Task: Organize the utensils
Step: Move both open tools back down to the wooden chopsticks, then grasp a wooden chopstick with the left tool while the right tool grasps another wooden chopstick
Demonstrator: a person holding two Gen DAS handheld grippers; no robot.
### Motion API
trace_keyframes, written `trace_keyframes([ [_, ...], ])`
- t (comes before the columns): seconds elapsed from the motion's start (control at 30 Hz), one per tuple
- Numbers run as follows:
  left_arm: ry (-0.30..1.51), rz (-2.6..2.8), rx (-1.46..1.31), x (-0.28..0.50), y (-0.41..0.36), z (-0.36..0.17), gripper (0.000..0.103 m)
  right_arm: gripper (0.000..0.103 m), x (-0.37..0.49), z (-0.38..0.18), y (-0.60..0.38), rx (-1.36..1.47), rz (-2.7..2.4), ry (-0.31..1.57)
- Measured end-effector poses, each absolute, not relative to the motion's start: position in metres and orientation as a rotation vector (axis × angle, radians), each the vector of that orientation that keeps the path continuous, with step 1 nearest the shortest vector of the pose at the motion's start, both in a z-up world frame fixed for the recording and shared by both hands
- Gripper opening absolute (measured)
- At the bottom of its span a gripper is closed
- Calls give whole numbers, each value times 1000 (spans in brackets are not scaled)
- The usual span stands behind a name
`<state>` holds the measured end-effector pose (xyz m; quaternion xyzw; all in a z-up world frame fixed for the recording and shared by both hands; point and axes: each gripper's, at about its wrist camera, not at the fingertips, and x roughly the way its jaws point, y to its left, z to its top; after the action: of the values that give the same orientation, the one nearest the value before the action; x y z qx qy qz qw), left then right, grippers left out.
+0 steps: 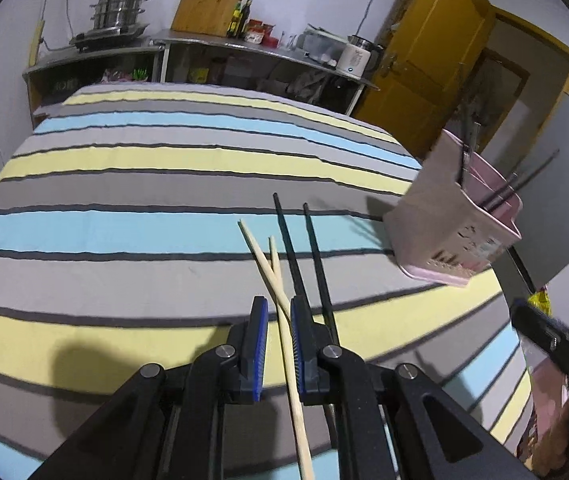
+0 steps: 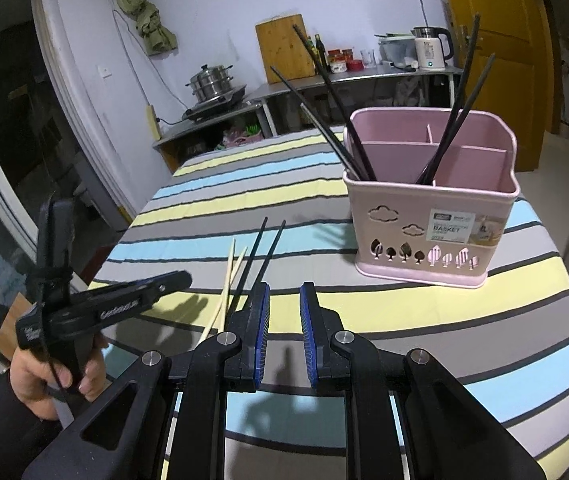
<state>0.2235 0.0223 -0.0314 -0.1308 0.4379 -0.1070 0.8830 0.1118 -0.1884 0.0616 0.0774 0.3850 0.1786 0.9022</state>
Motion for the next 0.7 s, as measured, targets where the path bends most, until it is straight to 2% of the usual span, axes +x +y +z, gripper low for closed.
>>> trace_keyframes([
  [0.37,949,-165,-304,281,27,-50,11,16,134,34,-178,157,390,856],
  [0.7,990,-134,-248,302,14,-69,11,16,143,26,-180,164,386,878],
])
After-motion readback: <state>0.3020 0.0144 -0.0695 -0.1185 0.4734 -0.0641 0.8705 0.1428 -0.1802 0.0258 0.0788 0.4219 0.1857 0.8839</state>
